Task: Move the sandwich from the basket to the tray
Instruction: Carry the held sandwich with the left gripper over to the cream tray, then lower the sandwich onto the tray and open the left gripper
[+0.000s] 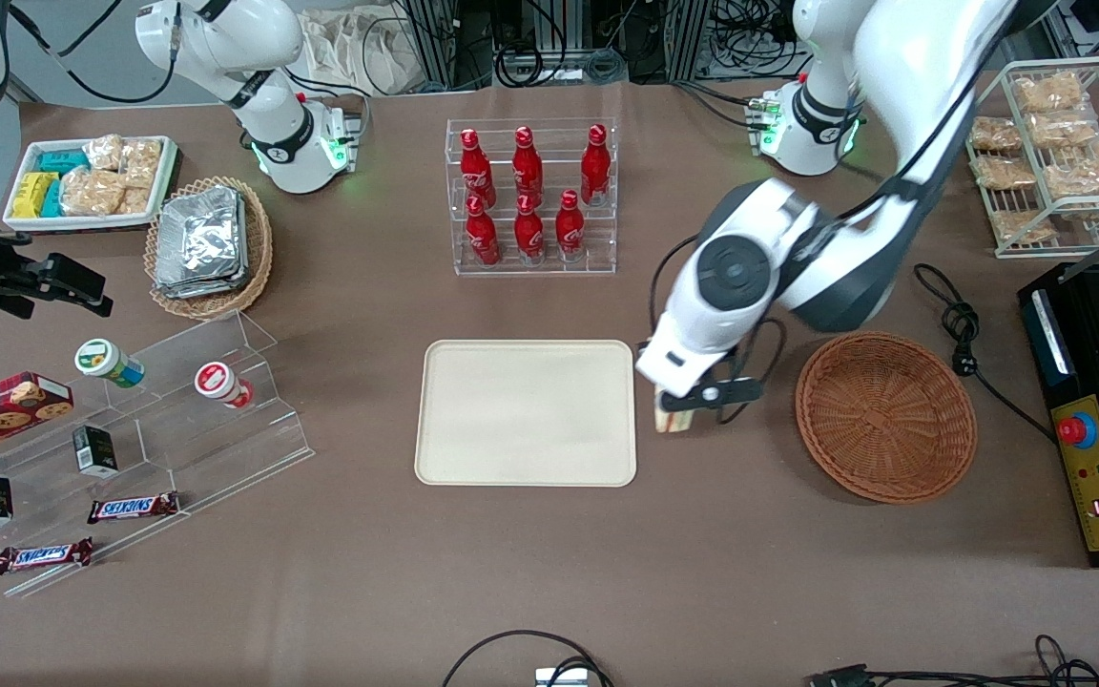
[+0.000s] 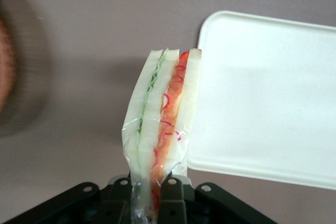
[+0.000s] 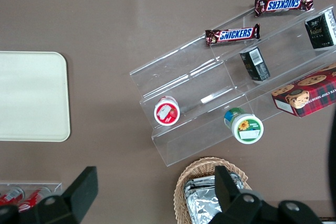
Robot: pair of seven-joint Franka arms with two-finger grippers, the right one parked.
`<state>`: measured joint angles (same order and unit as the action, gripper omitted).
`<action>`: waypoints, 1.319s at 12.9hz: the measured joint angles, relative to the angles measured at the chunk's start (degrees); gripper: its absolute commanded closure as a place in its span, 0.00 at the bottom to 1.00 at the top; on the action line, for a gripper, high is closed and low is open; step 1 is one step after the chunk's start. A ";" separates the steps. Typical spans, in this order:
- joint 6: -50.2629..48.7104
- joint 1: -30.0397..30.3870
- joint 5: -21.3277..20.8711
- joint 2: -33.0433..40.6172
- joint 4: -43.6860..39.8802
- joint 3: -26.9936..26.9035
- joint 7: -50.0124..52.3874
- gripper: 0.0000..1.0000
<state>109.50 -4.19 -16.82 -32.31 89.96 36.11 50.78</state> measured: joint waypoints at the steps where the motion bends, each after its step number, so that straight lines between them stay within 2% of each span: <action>1: 0.82 -1.45 -2.36 -2.74 -0.98 -0.02 2.18 0.89; 3: 2.71 -3.23 -5.29 -6.97 -2.93 -0.05 4.30 0.89; 9: 9.72 -4.00 -5.74 -13.45 -3.92 -0.23 4.27 0.89; 11: 10.60 -5.12 -6.46 -14.90 -3.93 -0.22 4.27 0.83; 12: 10.86 -5.67 -7.46 -15.26 -3.93 -0.22 4.27 0.69; 13: 10.86 -6.03 -8.79 -15.39 -3.94 -0.21 4.29 0.32; 14: 10.86 -6.21 -9.88 -15.39 -3.99 -0.19 4.30 0.00; 17: 10.84 -6.18 -10.79 -15.39 -4.46 -0.25 4.34 0.00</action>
<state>120.35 -10.37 -27.62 -47.70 85.50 35.87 55.12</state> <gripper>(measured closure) 0.507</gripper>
